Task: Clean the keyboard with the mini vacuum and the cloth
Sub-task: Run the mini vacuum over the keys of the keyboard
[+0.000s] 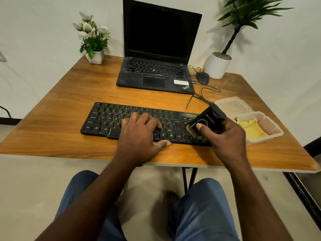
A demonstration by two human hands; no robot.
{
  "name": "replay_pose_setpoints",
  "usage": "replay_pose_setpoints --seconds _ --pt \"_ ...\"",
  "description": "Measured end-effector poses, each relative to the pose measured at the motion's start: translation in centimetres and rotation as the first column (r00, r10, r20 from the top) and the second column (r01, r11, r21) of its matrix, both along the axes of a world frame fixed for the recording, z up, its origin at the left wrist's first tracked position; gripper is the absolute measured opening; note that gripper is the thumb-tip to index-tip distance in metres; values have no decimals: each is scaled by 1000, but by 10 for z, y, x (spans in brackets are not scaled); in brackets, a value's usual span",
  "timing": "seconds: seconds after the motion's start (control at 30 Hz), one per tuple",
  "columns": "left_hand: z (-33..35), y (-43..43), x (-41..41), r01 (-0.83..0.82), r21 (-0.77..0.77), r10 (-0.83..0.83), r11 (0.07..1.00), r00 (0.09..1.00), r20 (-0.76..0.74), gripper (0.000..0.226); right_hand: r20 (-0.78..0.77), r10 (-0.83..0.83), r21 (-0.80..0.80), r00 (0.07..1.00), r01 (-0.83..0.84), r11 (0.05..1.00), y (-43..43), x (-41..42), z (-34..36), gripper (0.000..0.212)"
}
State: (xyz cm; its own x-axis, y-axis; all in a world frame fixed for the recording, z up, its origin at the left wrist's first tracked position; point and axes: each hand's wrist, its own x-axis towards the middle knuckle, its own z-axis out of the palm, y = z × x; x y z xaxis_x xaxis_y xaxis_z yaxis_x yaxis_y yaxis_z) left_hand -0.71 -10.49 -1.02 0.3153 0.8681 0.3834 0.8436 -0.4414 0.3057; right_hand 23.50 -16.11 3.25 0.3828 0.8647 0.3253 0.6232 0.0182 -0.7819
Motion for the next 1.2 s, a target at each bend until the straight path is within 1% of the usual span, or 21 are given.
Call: replay_pose_setpoints --seconds 0.1,0.17,0.27,0.33,0.37,0.5,0.57,0.63,0.77,0.87,0.97,1.03,1.1,1.13,1.2 --pt "1 -1 0 -1 -3 1 1000 1000 -1 60 52 54 21 997 -55 998 -3 -21 -2 37" --pt "1 -1 0 -1 -2 1 1000 1000 -1 60 96 148 19 984 -150 988 -6 -37 -4 37" --pt "2 -1 1 -7 1 7 1000 1000 -4 61 214 286 14 934 -296 955 -8 -55 -6 39" --pt "2 -2 0 -9 2 9 1000 1000 2 60 298 311 -2 902 -325 946 -10 -55 -5 40" --pt "2 -2 0 -9 2 9 1000 1000 4 59 321 302 -25 898 -311 950 -11 -49 -3 41" --pt "3 -1 1 -11 -19 11 1000 1000 0 59 228 204 -123 952 -179 976 -23 -8 5 49" --pt "3 -1 1 -12 -12 12 1000 1000 3 60 244 135 -82 960 -119 990 -27 5 7 46" --pt "3 -1 1 -15 -15 15 1000 1000 -1 61 287 110 -54 952 -99 994 -25 3 10 42" --pt "4 -2 0 -19 -24 18 1000 1000 -9 60 322 196 -82 926 -179 981 0 -16 23 45" --pt "5 -3 1 -21 -31 21 999 1000 -11 59 310 303 -185 901 -255 949 34 -24 37 46" --pt "5 -2 1 -23 -32 22 999 999 -23 60 358 377 -294 854 -280 914 64 -27 45 52" --pt "4 -2 0 -21 -31 20 999 1000 -21 59 331 449 -394 830 -311 865 75 -24 52 50" --pt "3 -2 0 -23 -35 23 999 1000 -19 59 272 526 -469 806 -367 804 79 -21 58 43" --pt "3 -2 0 -24 -34 24 999 1000 -16 60 273 536 -463 799 -379 801 81 -20 59 43" --pt "3 -2 0 -25 -25 25 999 1000 -10 60 335 491 -399 805 -351 847 83 -22 57 49"
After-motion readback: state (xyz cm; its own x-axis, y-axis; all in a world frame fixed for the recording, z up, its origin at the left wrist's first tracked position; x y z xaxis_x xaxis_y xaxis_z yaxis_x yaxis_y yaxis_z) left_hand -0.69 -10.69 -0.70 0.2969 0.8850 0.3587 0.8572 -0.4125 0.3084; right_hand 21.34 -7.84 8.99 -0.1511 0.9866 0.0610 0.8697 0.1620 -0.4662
